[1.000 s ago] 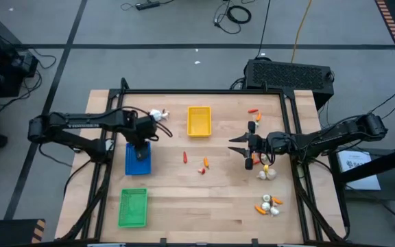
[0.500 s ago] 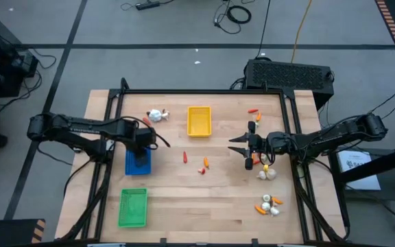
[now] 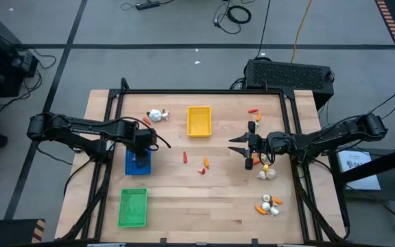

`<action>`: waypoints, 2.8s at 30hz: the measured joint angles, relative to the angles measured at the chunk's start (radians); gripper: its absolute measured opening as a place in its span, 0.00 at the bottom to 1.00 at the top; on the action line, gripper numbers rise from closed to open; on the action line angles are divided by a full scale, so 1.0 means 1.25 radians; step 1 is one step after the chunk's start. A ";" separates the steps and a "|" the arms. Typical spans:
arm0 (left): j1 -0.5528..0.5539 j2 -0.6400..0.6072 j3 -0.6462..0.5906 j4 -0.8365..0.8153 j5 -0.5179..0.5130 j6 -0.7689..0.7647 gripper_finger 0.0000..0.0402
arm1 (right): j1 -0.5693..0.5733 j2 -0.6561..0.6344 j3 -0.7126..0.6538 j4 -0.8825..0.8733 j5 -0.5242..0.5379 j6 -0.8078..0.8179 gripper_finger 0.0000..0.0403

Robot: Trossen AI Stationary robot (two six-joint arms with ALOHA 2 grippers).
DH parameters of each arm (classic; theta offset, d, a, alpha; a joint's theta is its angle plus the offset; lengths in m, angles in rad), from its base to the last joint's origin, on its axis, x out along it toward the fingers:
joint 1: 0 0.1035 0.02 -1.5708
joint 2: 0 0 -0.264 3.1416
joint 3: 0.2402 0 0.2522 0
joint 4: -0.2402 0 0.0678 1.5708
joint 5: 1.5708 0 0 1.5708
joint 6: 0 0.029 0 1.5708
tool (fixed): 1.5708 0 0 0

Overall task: Sort produce into baskets
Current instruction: Put the orange mushroom into the blue bin

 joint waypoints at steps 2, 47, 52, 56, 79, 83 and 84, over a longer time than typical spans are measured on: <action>0.000 0.000 0.000 0.059 0.000 0.016 0.48 | 0.000 0.000 0.000 0.000 0.000 0.003 0.29; -0.031 0.002 -0.182 1.120 -0.015 0.442 0.48 | -0.052 0.122 0.386 -1.218 -0.084 0.457 0.45; -0.030 0.002 -0.182 1.120 -0.015 0.480 0.48 | -0.053 0.199 0.386 -1.227 -0.085 0.434 0.55; -0.010 0.002 -0.182 1.131 -0.012 0.496 0.48 | -0.064 0.238 0.386 -1.226 -0.085 0.409 0.59; 0.022 0.002 -0.182 1.117 0.019 0.475 0.48 | -0.137 0.249 0.204 -1.055 -0.130 0.396 0.57; 0.022 0.002 -0.182 1.117 0.019 0.474 0.48 | -0.137 0.246 0.179 -1.021 -0.131 0.418 0.54; 0.022 0.002 -0.181 1.117 0.019 0.474 0.48 | -0.137 0.246 0.178 -1.016 -0.132 0.419 0.53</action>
